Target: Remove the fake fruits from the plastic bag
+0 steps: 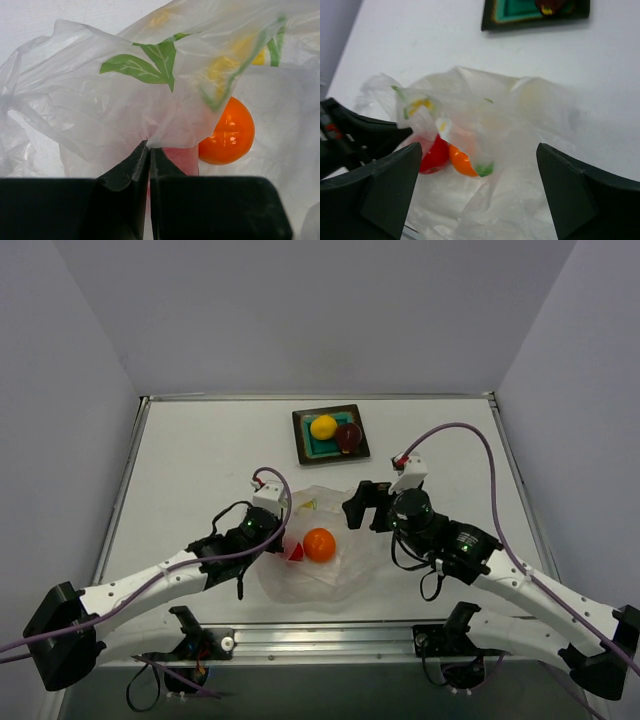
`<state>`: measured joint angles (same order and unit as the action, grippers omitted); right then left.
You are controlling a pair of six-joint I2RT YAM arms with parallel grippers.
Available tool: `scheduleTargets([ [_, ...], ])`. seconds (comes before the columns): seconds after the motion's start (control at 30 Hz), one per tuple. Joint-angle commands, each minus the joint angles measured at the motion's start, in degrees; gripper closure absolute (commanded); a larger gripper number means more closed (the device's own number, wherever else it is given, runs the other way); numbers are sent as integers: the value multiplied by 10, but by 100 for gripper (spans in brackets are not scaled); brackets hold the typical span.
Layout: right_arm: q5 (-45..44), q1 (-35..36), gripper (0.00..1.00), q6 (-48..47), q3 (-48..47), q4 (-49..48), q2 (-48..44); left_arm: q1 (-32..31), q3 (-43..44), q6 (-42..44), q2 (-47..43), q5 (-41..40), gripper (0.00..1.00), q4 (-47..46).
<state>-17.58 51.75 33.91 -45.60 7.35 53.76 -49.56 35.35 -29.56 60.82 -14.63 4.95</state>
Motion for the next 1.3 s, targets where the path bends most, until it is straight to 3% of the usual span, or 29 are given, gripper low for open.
scheduleTargets([
  [0.0, 29, 5, 9, -48, -47, 37, -18, -5, 3, -13, -22, 0, 98, -27],
  [0.07, 41, 12, 25, -52, -58, 31, -10, -7, 1, -14, -37, -4, 98, -28],
  [0.1, 68, 19, 41, -53, -64, 15, 0, -7, -3, -15, -44, -7, 98, -32],
  [0.2, 133, 34, 70, -54, -58, -58, 23, -8, -8, -17, -67, -14, 98, -36],
  [0.33, 157, 73, 81, -64, -64, -92, 107, -9, -18, -27, -83, -29, 98, -40],
  [0.47, 106, 76, 82, -79, -54, -96, 175, -11, -34, -48, -70, -33, 98, -62],
  [0.57, 77, 73, 60, -89, -46, -102, 222, -12, -46, -55, -58, -26, 98, -71],
  [0.6, 62, 72, 45, -90, -47, -103, 246, -12, -48, -56, -56, -24, 98, -73],
  [0.7, 33, 70, 20, -92, -48, -105, 288, -12, -56, -58, -56, -25, 98, -76],
  [0.8, 31, 62, 12, -91, -54, -107, 326, -13, -62, -56, -60, -25, 98, -74],
  [1.07, 40, 51, 13, -82, -63, -122, 399, -13, -82, -59, -64, -22, 98, -78],
  [1.13, 44, 52, 18, -81, -68, -127, 418, -12, -85, -59, -61, -22, 98, -80],
  [1.17, 43, 52, 22, -79, -70, -127, 420, -13, -86, -60, -61, -22, 98, -82],
  [1.2, 38, 54, 35, -75, -70, -130, 414, -13, -87, -60, -60, -22, 98, -84],
  [1.27, 26, 62, 47, -71, -61, -133, 392, -13, -88, -60, -58, -22, 98, -84],
])
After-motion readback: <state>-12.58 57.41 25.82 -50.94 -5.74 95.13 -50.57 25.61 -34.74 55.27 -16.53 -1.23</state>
